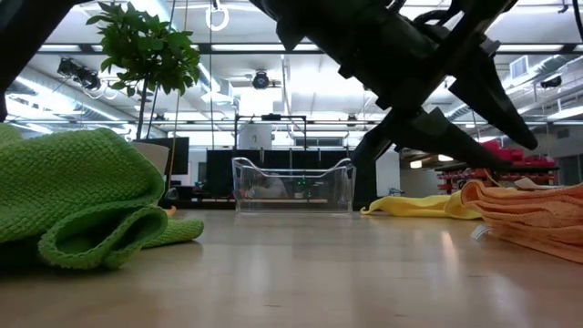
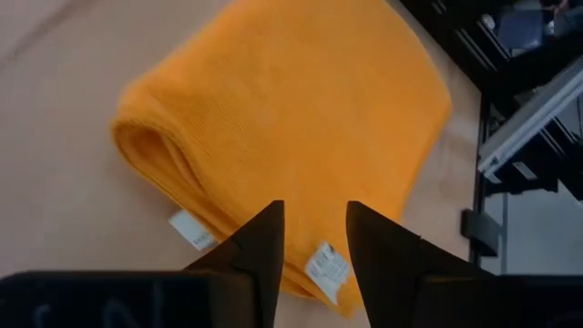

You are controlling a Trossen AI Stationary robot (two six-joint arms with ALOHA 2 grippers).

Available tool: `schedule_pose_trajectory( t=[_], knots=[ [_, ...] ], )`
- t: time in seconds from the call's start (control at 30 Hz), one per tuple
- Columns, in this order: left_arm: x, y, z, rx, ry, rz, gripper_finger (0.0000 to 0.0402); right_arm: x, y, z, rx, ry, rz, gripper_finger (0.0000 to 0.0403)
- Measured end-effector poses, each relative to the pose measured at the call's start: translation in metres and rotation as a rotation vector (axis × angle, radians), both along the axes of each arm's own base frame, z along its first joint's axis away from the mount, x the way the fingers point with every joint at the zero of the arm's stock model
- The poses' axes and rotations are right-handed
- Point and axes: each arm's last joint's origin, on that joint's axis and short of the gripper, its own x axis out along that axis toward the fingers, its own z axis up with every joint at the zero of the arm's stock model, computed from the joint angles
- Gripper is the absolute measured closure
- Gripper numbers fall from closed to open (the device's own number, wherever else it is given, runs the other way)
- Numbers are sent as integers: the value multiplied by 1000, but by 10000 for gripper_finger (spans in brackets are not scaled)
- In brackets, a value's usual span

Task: Fold microfiber towels
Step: Stack the middle orange towel on the bottom orange towel

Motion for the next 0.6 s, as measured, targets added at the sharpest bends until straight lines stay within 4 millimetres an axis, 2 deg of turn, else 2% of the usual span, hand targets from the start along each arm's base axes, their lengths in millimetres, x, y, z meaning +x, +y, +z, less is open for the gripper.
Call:
schedule_pose_trajectory(
  t=[0.2,0.5,0.6],
  knots=[
    [2,8,0,8,1,8,276,-1,-1,-17,11,-5,1,249],
    [2,14,-2,10,15,21,285,-6,-1,-13,81,63,38,249],
    [4,19,-9,4,28,38,285,-6,0,-14,73,49,38,249]
  ],
)
